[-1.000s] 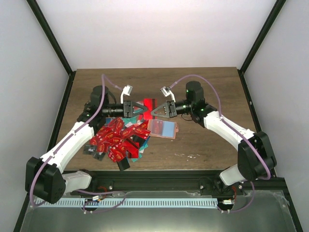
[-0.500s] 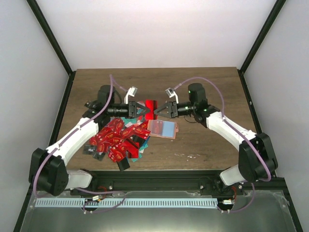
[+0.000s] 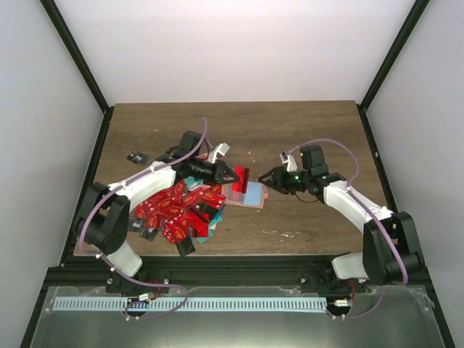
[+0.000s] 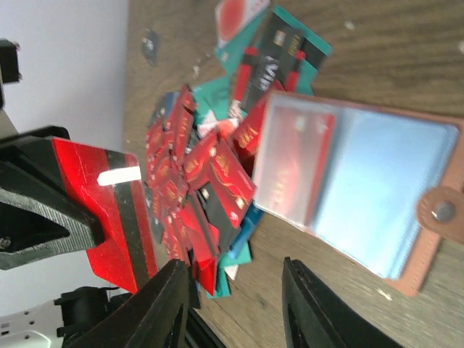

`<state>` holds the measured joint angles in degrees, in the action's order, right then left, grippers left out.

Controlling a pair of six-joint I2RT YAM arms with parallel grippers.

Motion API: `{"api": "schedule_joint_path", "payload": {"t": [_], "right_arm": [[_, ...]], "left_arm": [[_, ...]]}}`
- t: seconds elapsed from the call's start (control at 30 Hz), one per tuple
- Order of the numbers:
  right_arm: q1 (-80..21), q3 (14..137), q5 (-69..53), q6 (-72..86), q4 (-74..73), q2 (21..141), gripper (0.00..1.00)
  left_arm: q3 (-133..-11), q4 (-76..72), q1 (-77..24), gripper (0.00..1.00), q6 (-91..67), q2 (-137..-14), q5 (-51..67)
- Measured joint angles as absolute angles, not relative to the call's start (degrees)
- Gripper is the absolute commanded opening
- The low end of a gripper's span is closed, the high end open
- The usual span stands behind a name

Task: Put the credit cards into the card holder
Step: Insert the credit card into the card holder.

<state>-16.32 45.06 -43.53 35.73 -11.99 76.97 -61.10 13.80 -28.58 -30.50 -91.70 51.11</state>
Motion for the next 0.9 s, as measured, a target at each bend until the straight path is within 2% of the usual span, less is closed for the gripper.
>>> {"api": "schedule_joint_path", "payload": {"t": [0.2,0.47,0.9], "right_arm": [[-16.32,39.31,-43.24,37.54,-10.17,77.08,0.31],[-16.32,38.52,-43.27,37.98,-7.33,80.82,0.27],[-17.19,38.52,-43.70,36.14,-5.50,88.79,0.24]], "left_arm": [[-66.17,16.95,-30.00,0.04,-27.66,-101.14,49.84],[-74.28,25.10,-30.50,0.04,-22.85,-111.50,46.02],[-76.75,34.35,-30.70,0.04,-20.08,-114.91,38.28]]}}
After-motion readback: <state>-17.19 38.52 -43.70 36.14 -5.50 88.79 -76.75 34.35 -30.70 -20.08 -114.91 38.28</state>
